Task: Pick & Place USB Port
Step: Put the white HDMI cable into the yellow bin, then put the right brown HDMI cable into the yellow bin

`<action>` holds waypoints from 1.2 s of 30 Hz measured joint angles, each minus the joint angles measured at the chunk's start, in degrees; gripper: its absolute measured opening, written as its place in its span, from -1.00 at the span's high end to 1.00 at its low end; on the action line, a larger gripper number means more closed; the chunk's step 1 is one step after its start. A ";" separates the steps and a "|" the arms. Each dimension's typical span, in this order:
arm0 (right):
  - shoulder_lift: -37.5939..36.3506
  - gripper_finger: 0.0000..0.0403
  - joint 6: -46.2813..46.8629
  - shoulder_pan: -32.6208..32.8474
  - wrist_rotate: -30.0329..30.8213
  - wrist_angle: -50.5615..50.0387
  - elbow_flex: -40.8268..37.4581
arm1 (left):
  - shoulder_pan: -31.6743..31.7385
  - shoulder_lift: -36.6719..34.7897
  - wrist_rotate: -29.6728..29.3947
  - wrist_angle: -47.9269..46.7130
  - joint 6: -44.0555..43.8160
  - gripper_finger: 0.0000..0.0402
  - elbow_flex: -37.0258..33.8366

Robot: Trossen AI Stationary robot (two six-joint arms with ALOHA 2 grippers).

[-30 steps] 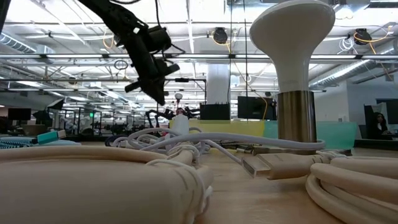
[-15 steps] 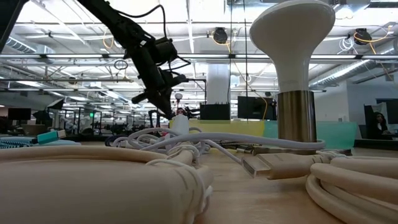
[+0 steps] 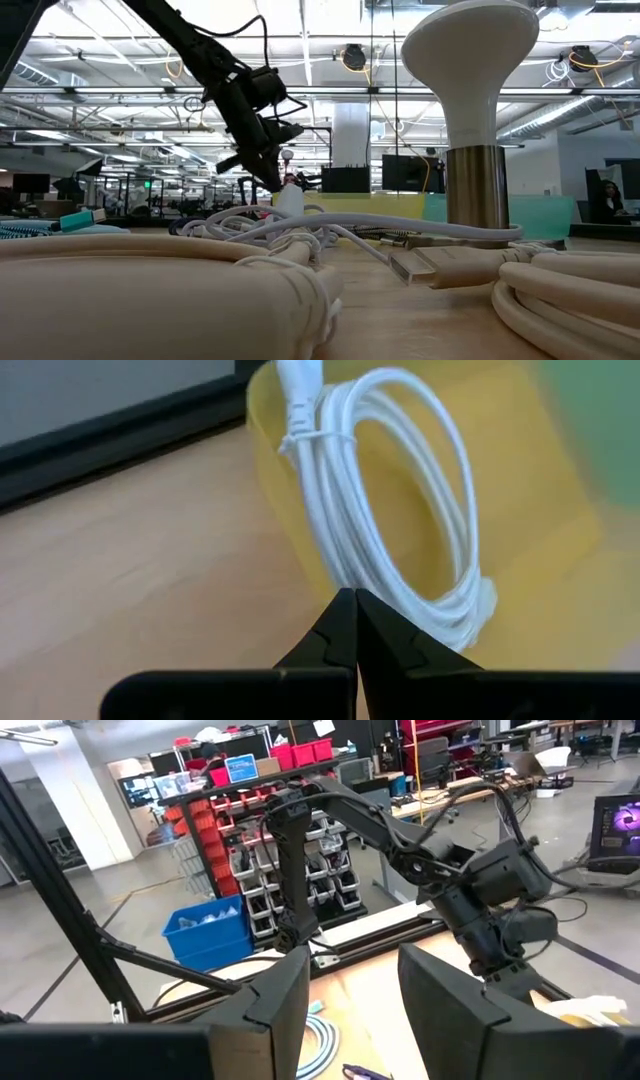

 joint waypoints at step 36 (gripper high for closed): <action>0.02 0.28 2.46 -0.55 2.81 -5.95 0.02 | -36.17 -27.49 2.42 -50.35 11.61 0.25 0.61</action>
